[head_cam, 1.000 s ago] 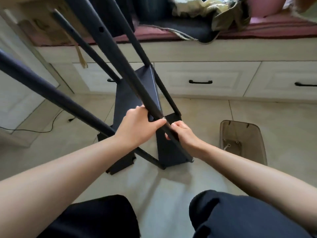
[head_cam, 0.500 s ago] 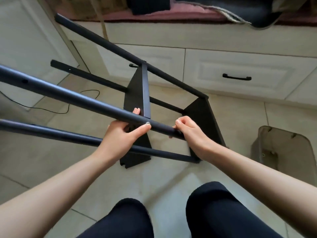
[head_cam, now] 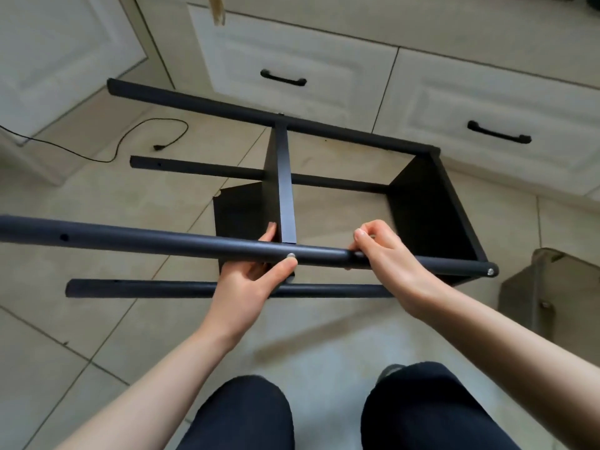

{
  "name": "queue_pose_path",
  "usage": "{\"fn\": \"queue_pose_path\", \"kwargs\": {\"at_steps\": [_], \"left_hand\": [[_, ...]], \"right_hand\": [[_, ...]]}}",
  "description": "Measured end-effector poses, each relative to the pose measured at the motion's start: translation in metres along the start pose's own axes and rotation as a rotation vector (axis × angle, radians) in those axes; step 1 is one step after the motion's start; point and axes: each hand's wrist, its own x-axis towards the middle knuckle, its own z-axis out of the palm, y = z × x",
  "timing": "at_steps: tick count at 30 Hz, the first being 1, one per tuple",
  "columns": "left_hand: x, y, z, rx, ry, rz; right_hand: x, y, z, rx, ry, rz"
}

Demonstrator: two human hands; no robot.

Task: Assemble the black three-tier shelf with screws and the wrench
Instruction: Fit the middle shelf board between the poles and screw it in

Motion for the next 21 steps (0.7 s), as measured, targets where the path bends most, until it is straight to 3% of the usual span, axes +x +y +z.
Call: {"fn": "queue_pose_path", "kwargs": {"at_steps": [21], "left_hand": [[-0.01,-0.05,-0.001,-0.162,0.005,-0.081]], "right_hand": [[-0.005,0.024,0.014,-0.075,-0.03,0.037]]}}
